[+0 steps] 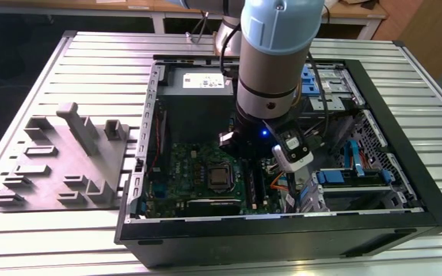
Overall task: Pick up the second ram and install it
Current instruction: 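Insert the second ram into the second slot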
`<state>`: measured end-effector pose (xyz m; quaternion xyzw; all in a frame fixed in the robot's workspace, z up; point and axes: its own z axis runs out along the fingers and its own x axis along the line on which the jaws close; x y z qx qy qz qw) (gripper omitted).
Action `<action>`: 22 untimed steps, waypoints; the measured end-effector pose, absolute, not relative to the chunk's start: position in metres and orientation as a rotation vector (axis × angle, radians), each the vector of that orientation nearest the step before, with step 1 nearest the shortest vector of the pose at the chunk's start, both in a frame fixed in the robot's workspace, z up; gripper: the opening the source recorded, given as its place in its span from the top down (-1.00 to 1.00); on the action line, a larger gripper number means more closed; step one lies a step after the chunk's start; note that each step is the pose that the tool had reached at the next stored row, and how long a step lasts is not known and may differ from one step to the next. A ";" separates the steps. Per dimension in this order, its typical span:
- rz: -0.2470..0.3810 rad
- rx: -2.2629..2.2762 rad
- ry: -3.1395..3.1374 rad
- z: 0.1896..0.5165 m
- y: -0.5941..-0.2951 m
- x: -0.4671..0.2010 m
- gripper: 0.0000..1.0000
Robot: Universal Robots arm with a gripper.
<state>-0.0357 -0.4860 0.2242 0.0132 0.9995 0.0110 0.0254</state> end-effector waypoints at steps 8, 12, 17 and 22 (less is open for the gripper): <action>0.034 0.041 3.090 0.221 -0.486 -0.036 0.77; 0.034 0.041 3.090 0.218 -0.486 -0.036 0.77; 0.034 0.041 3.090 0.216 -0.486 -0.036 0.77; 0.034 0.041 3.090 0.214 -0.486 -0.036 0.77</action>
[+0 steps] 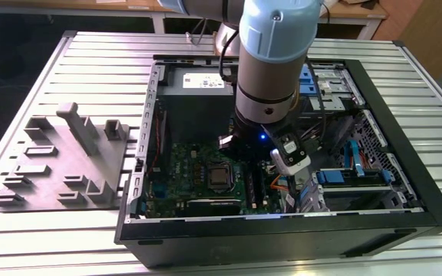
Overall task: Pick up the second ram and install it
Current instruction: 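Insert the second ram into the second slot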
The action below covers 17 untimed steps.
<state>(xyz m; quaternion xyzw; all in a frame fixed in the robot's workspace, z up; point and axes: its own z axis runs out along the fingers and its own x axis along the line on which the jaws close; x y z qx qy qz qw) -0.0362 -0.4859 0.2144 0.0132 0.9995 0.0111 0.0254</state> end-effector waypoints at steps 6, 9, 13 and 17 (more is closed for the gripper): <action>0.037 0.041 3.090 0.214 -0.486 -0.036 0.77; 0.042 0.041 3.090 0.213 -0.486 -0.036 0.77; 0.043 0.041 3.090 0.213 -0.486 -0.036 0.77; 0.044 0.041 3.090 0.213 -0.486 -0.036 0.76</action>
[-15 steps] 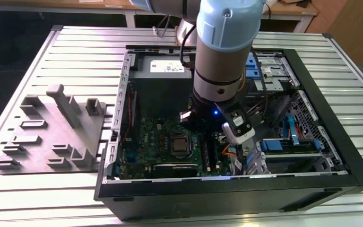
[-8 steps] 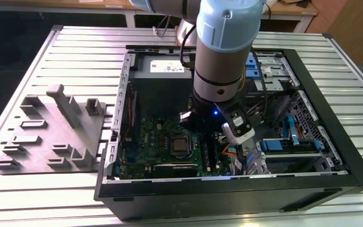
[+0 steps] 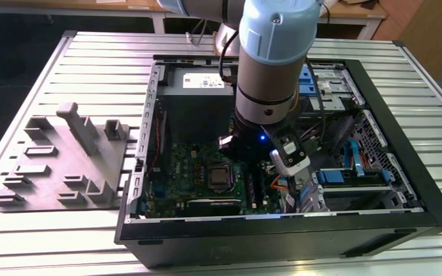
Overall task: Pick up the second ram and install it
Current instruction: 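Insert the second ram into the second slot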
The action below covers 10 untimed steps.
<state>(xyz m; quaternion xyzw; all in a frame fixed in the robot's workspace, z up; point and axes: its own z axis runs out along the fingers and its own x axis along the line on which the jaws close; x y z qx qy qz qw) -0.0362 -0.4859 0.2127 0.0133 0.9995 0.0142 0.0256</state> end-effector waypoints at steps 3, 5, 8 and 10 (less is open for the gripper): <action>0.043 0.041 3.090 0.213 -0.486 -0.036 0.63; 0.043 0.041 3.090 0.213 -0.486 -0.036 0.63; 0.043 0.041 3.090 0.213 -0.486 -0.036 0.63; 0.042 0.041 3.090 0.216 -0.486 -0.036 0.63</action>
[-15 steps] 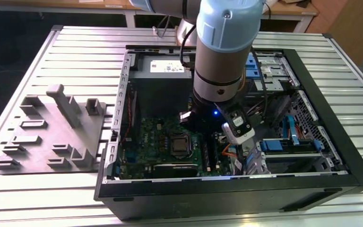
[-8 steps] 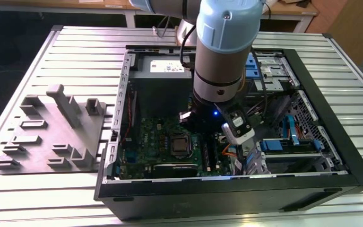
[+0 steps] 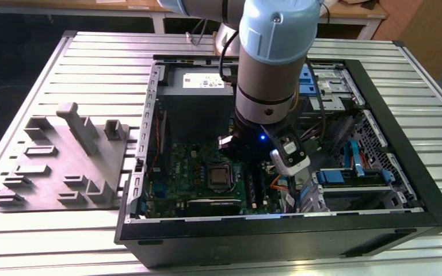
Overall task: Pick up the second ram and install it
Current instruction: 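Insert the second ram into the second slot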
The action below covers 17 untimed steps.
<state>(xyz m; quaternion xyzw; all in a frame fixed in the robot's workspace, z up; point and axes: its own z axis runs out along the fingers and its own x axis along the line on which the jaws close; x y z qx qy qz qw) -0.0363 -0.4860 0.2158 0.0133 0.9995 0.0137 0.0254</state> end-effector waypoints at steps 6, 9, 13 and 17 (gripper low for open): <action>0.043 0.041 3.090 0.231 -0.486 -0.036 0.63; 0.042 0.041 3.090 0.239 -0.486 -0.036 0.63; 0.041 0.041 3.090 0.248 -0.486 -0.036 0.63; 0.041 0.041 3.090 0.248 -0.486 -0.036 0.63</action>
